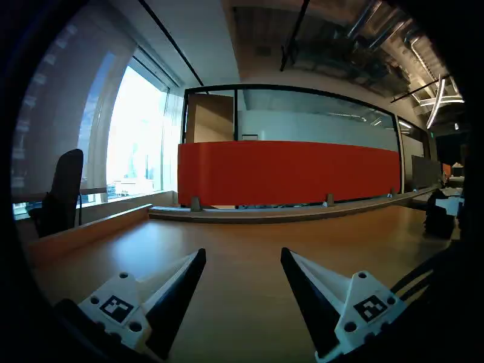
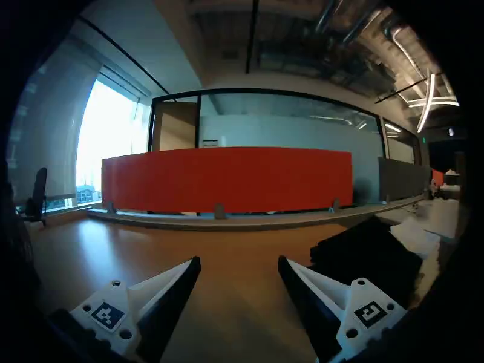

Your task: Fold towel

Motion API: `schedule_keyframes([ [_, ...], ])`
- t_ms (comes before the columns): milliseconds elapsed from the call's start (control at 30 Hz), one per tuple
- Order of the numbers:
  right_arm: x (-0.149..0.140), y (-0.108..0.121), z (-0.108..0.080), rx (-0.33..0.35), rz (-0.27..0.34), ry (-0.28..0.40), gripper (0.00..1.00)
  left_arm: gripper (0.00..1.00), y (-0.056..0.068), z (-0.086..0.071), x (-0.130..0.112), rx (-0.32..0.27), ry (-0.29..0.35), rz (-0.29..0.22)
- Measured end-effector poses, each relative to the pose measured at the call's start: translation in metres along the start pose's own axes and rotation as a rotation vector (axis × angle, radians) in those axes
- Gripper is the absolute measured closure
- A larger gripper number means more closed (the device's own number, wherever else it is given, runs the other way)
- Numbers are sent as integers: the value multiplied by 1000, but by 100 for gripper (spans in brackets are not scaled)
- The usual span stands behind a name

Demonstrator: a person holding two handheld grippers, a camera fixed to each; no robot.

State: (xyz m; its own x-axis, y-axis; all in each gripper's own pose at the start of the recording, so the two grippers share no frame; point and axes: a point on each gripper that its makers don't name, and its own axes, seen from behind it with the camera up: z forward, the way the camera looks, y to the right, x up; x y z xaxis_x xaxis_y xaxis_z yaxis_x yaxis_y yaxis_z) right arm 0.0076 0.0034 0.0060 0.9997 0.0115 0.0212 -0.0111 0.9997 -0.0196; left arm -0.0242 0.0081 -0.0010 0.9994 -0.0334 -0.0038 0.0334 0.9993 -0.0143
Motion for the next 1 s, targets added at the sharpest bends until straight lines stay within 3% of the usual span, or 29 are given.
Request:
schedule_keyframes([
  [467,-12,10,-1,-24,-9,-10,1,8,0,0,0,0,0,0],
  [1000,-11,0,-1,2,-12,8,0,9,-1,0,1,0,0,0],
])
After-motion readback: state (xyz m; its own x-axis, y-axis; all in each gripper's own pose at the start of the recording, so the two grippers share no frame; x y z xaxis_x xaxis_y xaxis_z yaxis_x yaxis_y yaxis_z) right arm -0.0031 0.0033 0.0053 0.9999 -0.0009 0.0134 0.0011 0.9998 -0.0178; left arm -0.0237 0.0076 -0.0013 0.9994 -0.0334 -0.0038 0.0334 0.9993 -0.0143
